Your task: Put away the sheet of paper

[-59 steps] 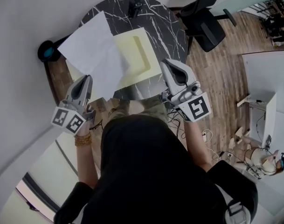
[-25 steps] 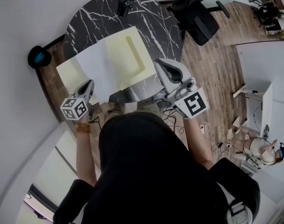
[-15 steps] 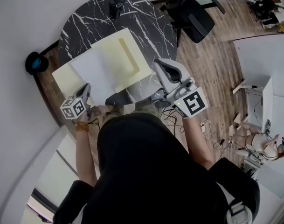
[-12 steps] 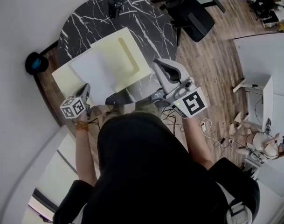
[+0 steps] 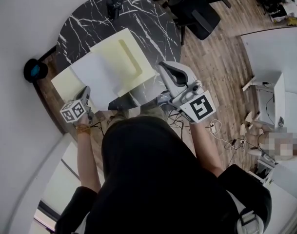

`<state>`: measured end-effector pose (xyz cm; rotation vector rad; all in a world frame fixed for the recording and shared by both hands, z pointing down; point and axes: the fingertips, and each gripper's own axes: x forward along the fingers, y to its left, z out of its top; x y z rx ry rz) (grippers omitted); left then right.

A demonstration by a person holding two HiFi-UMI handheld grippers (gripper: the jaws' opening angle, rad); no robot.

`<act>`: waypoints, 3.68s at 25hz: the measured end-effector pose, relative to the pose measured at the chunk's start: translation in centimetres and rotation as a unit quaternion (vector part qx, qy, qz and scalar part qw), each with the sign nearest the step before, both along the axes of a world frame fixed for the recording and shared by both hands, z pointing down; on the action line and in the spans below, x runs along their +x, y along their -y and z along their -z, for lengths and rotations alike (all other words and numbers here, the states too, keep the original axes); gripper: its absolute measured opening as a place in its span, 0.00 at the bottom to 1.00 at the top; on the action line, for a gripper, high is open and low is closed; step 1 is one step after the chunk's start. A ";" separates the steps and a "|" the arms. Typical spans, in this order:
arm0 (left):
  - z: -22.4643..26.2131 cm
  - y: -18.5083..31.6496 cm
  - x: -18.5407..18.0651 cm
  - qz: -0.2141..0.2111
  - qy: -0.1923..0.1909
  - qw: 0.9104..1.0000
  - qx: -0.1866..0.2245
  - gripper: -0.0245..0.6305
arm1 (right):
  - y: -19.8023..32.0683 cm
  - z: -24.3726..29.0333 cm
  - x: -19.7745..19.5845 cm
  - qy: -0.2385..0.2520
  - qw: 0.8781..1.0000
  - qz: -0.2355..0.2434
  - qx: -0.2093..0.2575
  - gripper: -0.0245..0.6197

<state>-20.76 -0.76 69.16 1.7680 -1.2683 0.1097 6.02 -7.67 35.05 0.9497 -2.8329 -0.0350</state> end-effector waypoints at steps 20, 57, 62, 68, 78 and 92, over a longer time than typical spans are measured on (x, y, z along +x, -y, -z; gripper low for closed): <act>0.3 3.9 4.1 -0.013 -0.034 0.999 0.012 0.06 | 0.5 -0.4 2.1 -0.002 1.000 -0.025 -0.008 0.04; -1.0 10.0 10.8 -0.053 -0.071 0.996 0.002 0.06 | 3.0 -1.5 5.1 -0.015 0.998 -0.049 -0.032 0.04; -1.7 10.5 11.6 -0.061 -0.060 0.996 -0.006 0.06 | 3.7 -1.8 5.7 -0.017 0.998 -0.054 -0.032 0.04; -2.4 11.1 12.4 -0.060 -0.063 0.996 -0.012 0.06 | 4.0 -2.0 6.2 -0.020 0.997 -0.059 -0.036 0.04; -2.7 12.1 13.7 -0.038 -0.068 0.997 -0.016 0.06 | 4.4 -2.6 6.6 -0.021 0.997 -0.059 -0.041 0.04; -3.9 9.8 10.5 -0.036 0.023 0.998 -0.036 0.10 | 4.0 -3.0 5.5 -0.014 0.998 -0.044 -0.045 0.04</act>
